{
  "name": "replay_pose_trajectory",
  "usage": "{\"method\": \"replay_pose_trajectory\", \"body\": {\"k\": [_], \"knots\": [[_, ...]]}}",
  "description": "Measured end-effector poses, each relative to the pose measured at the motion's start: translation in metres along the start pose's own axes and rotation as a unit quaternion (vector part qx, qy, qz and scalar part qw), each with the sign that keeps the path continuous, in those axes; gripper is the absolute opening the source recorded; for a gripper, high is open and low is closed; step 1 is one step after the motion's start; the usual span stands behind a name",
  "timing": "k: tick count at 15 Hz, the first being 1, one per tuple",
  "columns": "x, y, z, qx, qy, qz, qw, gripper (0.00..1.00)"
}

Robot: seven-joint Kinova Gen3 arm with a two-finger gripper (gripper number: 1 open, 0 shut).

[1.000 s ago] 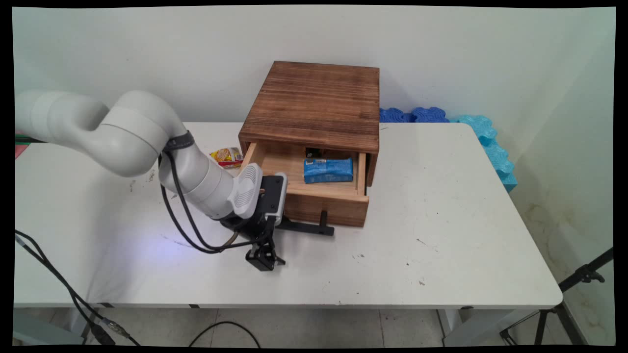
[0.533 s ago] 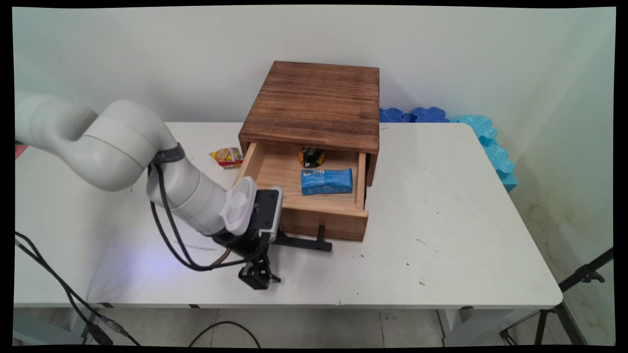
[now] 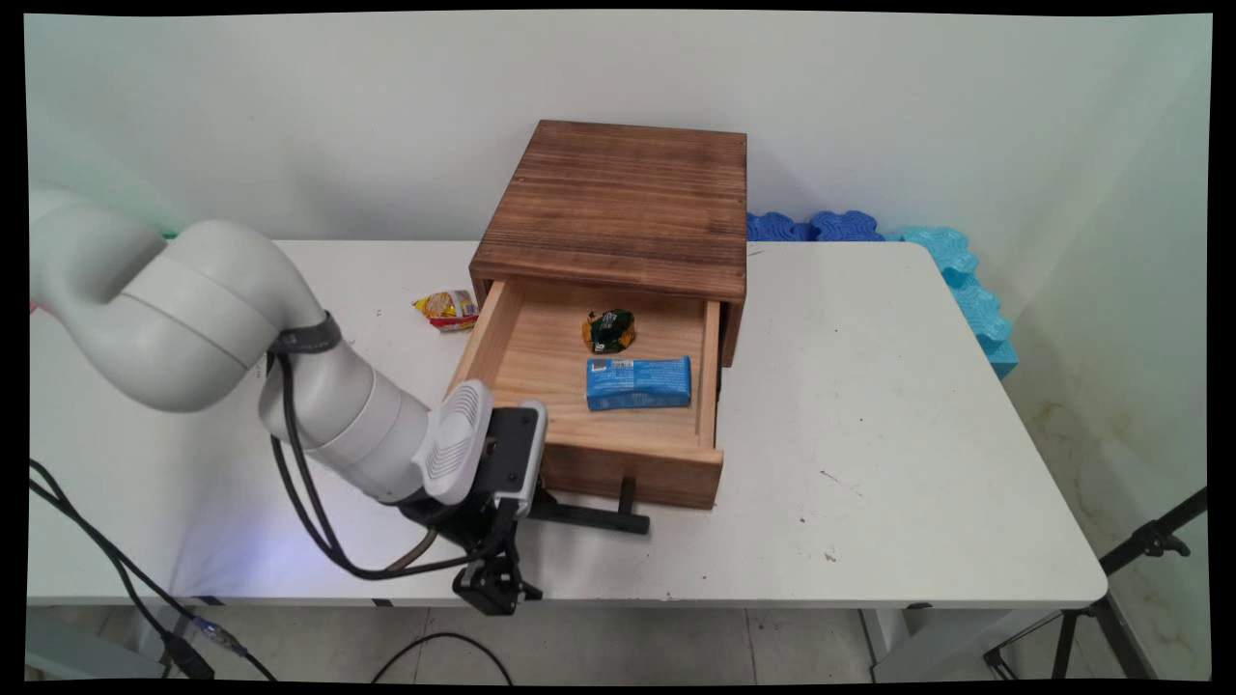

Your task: Open the drawer

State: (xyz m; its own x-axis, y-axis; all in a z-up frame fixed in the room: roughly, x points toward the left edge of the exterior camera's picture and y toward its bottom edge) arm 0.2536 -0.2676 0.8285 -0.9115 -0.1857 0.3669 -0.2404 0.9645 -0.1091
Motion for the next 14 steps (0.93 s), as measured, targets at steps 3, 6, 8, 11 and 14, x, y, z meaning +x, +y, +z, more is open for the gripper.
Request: {"method": "replay_pose_trajectory", "body": {"k": [3,6,8,11,14], "knots": [[0.0,0.008,-0.002,-0.005,0.0,-0.001,1.0,1.0],[0.001,0.015,-0.004,-0.01,0.001,-0.002,1.0,1.0],[0.001,0.021,-0.005,-0.013,0.001,-0.002,0.9999,1.0],[0.002,0.027,-0.008,-0.017,0.001,-0.002,0.9999,1.0],[0.003,0.033,-0.01,-0.02,0.002,-0.001,0.9998,1.0]]}}
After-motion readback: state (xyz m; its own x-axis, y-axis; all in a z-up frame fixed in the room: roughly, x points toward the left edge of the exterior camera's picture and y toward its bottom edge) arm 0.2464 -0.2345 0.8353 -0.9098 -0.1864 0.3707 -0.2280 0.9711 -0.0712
